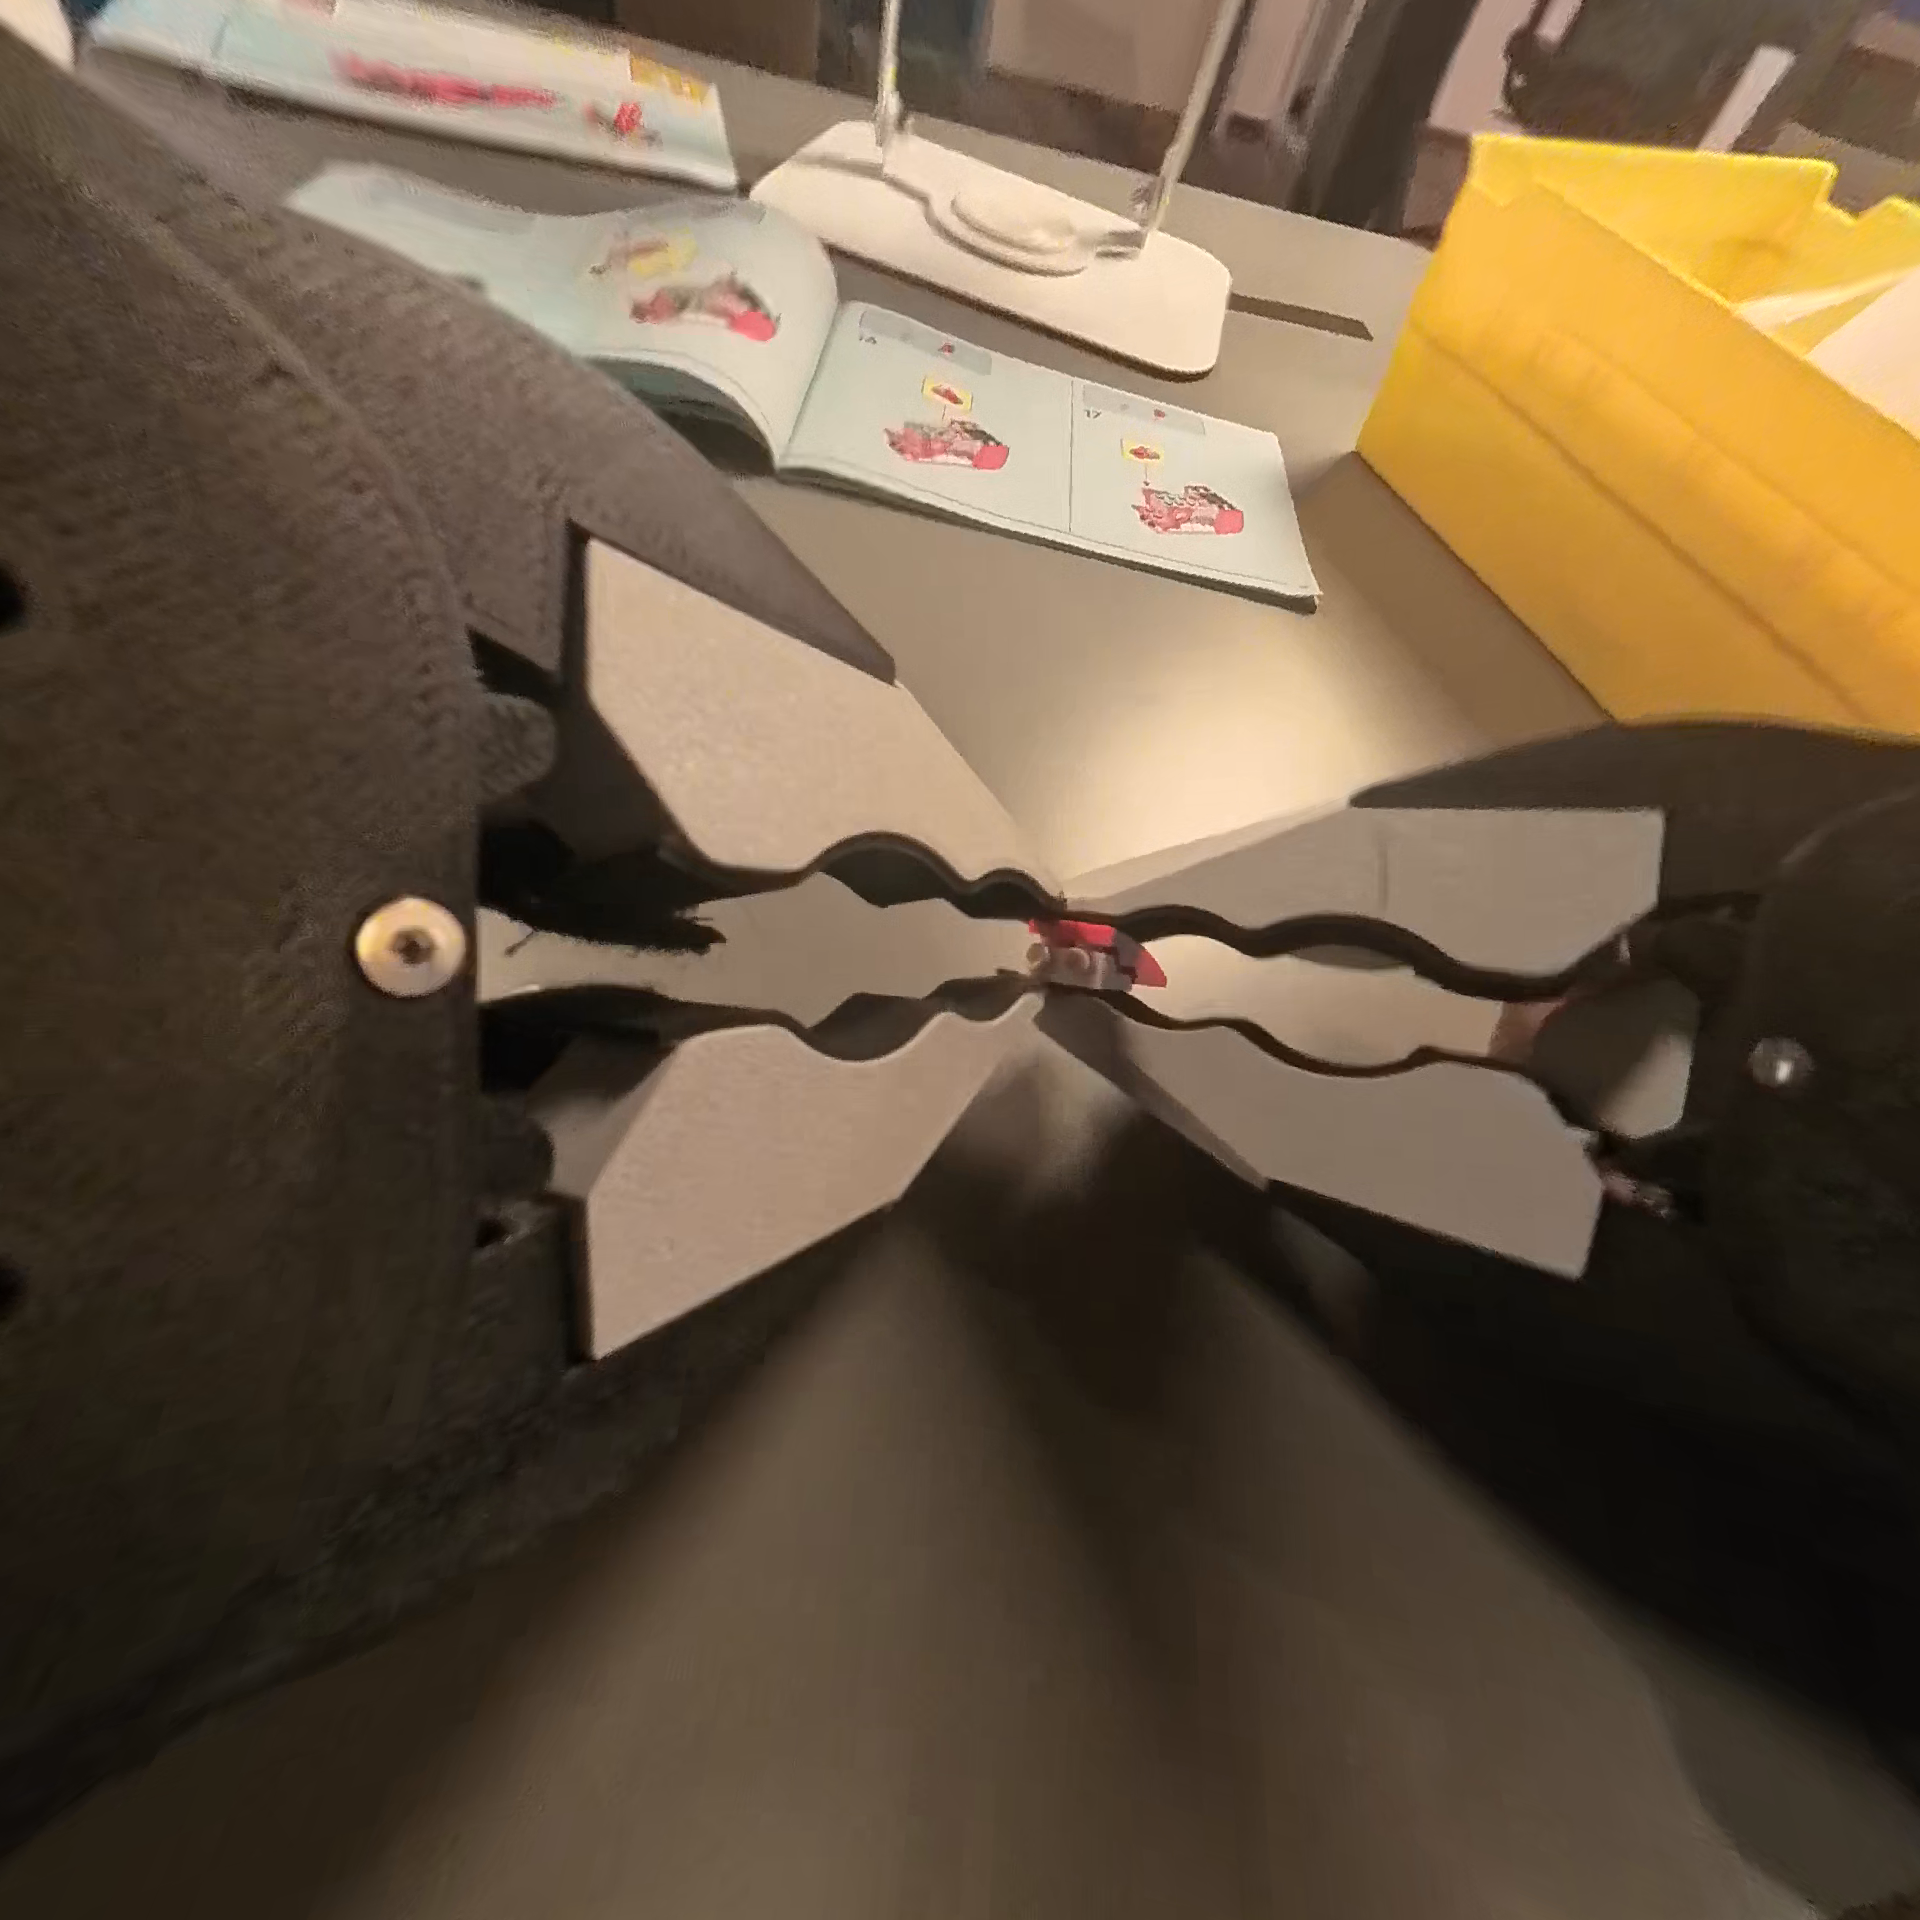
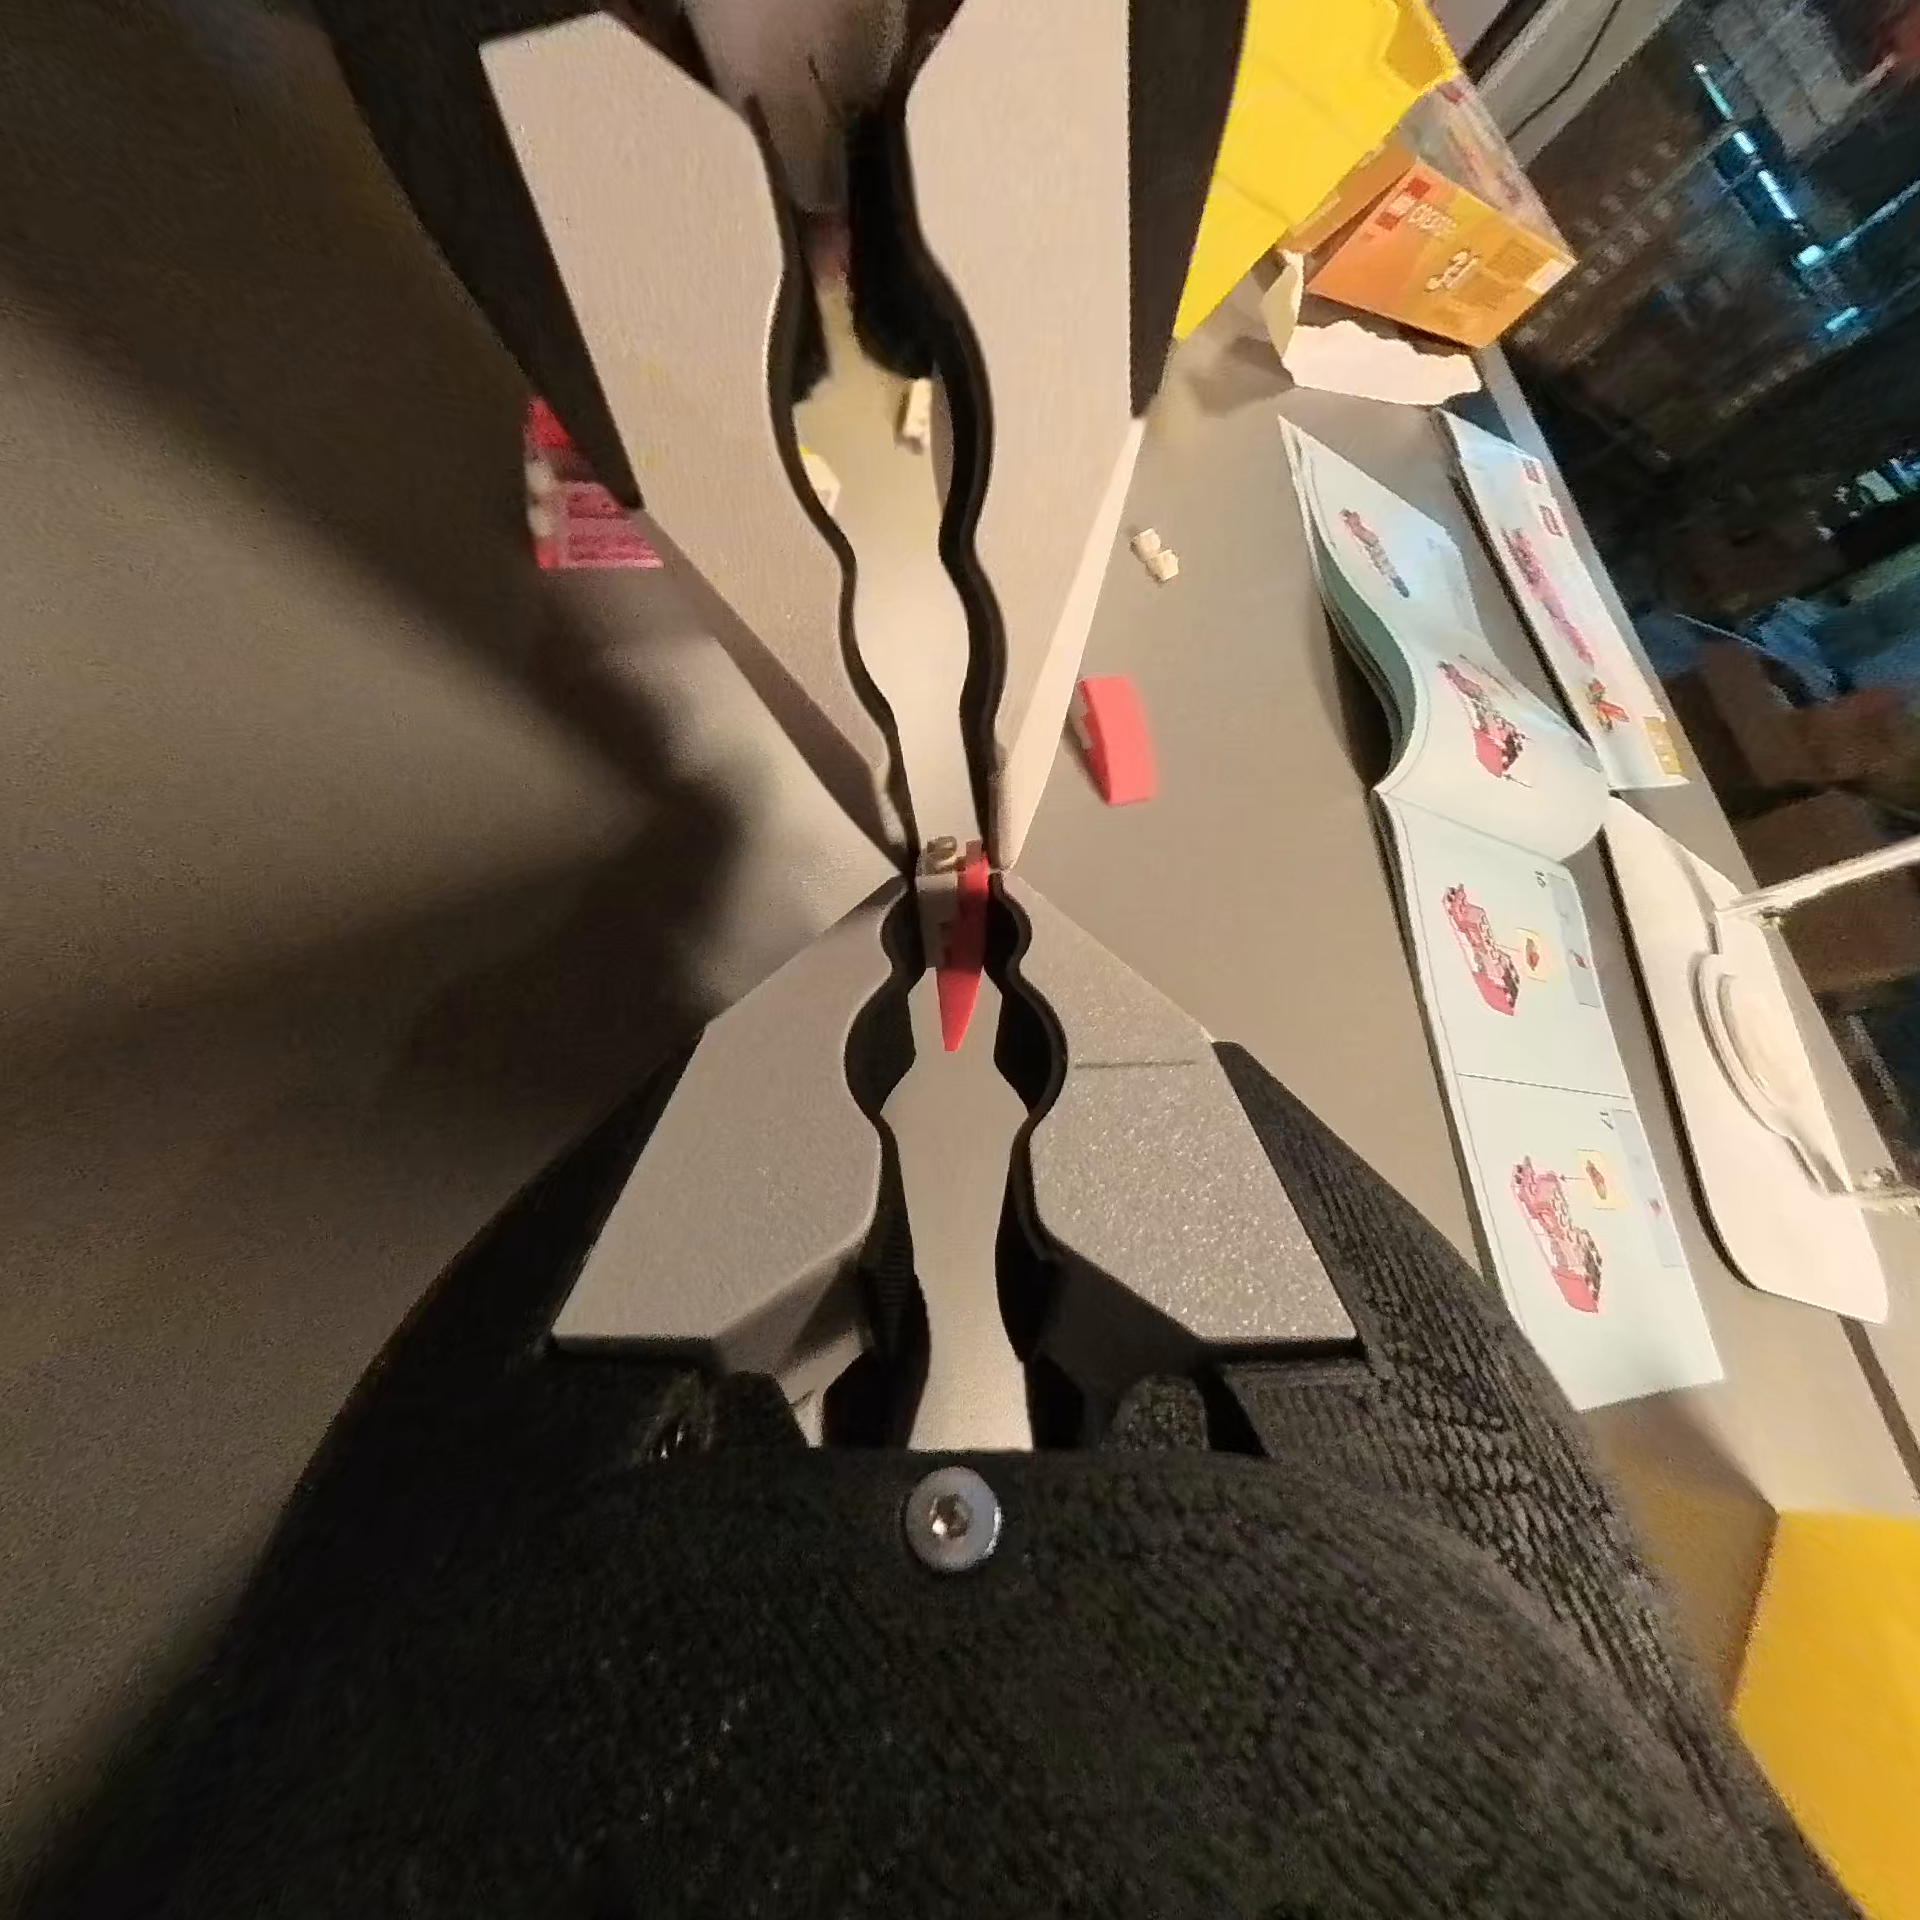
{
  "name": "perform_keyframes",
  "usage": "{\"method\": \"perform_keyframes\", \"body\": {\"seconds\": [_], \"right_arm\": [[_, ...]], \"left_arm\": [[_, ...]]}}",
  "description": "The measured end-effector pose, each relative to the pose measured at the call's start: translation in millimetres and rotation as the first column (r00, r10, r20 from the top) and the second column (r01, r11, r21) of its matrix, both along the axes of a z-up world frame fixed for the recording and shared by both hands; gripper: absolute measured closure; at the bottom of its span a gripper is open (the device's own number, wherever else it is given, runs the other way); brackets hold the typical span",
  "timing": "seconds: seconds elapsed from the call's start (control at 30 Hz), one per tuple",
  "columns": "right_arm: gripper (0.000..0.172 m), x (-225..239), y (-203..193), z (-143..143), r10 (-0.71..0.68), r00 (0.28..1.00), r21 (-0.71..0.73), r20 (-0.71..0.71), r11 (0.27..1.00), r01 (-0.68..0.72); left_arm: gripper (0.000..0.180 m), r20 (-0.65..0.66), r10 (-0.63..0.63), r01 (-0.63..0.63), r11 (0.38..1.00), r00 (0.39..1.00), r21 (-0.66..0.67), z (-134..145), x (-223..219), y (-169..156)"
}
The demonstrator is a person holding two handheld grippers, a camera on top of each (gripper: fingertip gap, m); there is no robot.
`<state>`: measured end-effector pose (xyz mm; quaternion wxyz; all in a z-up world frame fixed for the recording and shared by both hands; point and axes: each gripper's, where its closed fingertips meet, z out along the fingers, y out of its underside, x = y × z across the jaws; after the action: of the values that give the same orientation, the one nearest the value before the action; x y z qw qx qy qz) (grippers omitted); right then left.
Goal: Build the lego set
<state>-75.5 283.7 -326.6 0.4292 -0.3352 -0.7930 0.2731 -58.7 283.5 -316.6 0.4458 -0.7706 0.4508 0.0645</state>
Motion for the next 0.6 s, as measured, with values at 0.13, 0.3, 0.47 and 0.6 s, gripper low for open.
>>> {"method": "perform_keyframes", "body": {"seconds": [0.13,0.3,0.47,0.6], "right_arm": [[0.163,-9,19,22,-0.114,0.981,0.027,-0.159,0.992,0.120],[0.163,-12,36,43,-0.190,0.930,0.160,-0.314,0.955,0.250],[0.163,-13,38,49,-0.193,0.910,0.261,-0.368,0.918,0.300],[0.163,-14,41,49,-0.202,0.904,0.304,-0.377,0.895,0.326]], "left_arm": [[0.168,0.354,0.176,-0.166,0.984,0.919,-0.059,20,-9,15],[0.147,0.746,0.250,-0.065,0.961,0.617,-0.268,40,5,18],[0.153,0.768,0.304,-0.129,0.951,0.564,-0.281,38,-4,26],[0.155,0.717,0.296,-0.187,0.955,0.631,-0.229,38,-6,28]]}}
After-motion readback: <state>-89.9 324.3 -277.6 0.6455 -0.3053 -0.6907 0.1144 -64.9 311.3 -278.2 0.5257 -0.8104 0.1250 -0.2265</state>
